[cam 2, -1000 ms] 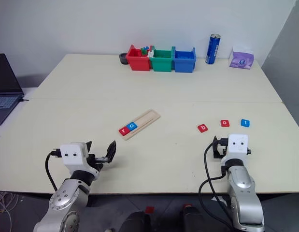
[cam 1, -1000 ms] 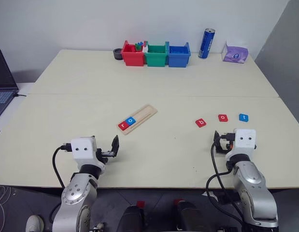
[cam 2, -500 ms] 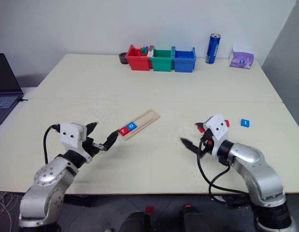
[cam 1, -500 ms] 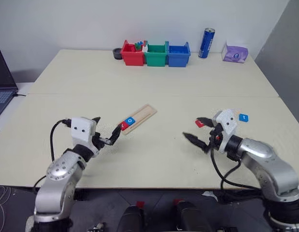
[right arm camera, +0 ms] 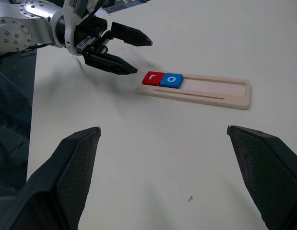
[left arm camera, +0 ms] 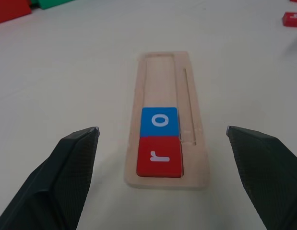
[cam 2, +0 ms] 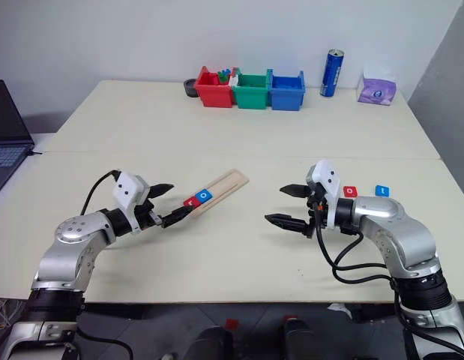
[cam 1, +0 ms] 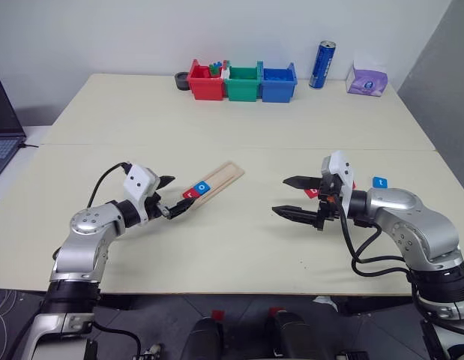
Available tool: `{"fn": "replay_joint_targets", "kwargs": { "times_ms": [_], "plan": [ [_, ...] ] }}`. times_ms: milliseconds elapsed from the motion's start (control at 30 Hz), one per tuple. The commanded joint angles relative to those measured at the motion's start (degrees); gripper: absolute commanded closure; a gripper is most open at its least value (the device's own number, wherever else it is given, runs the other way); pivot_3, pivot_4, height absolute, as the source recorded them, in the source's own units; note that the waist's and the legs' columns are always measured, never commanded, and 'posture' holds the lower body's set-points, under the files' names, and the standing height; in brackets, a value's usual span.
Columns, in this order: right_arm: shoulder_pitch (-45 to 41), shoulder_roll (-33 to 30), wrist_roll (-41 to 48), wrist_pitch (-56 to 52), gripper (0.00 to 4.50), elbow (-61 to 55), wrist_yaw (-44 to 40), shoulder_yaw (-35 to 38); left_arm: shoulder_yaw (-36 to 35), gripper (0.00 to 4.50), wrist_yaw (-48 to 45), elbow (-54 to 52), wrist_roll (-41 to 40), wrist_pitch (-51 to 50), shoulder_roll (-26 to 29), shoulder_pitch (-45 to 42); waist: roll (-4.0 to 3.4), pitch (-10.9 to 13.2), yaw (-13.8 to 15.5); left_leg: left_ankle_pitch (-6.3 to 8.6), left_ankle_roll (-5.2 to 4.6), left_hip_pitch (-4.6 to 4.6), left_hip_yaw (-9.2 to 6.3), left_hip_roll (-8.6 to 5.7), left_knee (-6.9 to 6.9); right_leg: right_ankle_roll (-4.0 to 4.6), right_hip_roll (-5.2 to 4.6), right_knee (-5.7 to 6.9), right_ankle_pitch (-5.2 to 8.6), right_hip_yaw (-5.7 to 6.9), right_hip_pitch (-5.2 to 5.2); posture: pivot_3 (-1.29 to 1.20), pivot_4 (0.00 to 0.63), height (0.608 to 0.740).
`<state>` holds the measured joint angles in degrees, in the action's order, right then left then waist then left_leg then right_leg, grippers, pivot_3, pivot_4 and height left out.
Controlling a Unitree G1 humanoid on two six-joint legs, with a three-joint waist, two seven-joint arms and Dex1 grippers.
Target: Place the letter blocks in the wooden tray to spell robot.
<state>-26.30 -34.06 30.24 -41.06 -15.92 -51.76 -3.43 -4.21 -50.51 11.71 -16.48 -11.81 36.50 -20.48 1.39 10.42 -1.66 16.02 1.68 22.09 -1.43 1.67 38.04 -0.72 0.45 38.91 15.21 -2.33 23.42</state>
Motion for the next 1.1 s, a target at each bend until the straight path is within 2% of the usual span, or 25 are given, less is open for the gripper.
{"fn": "replay_joint_targets", "kwargs": {
  "times_ms": [33, 367, 1100],
  "plan": [
    [-0.85, 0.11, -0.14, 1.34, 0.02, -1.22, 1.09, 1.18, 0.07, 0.0, -1.4, 3.31, 0.61, 2.76, -0.37, -3.3, 0.0, 0.0, 0.0, 0.0, 0.0, 0.01, -0.01, 0.0, 0.0, 0.0, 0.0, 0.0, 0.0, 0.01, 0.0, 0.0, 0.15, 0.74],
    [-0.12, -0.17, 0.87, 0.47, 0.02, -3.31, 2.95, 1.58, 2.69, 0.0, -6.46, 17.43, 3.15, 6.12, -2.5, -11.43, 0.0, 0.0, -0.01, 0.0, 0.0, 0.01, 0.0, -0.03, 0.01, -0.01, 0.01, 0.04, 0.0, 0.07, 0.01, 0.0, 0.15, 0.74],
    [-0.91, 0.41, 1.5, -0.66, 0.02, -4.4, 5.81, 1.89, 4.58, 0.0, -7.73, 32.08, 8.94, 14.83, -5.57, -15.09, 0.0, 0.0, 0.0, 0.0, 0.0, 0.0, 0.0, -0.03, 0.03, 0.0, 0.01, 0.09, -0.01, 0.07, 0.03, 0.0, 0.15, 0.74]
  ]
}}
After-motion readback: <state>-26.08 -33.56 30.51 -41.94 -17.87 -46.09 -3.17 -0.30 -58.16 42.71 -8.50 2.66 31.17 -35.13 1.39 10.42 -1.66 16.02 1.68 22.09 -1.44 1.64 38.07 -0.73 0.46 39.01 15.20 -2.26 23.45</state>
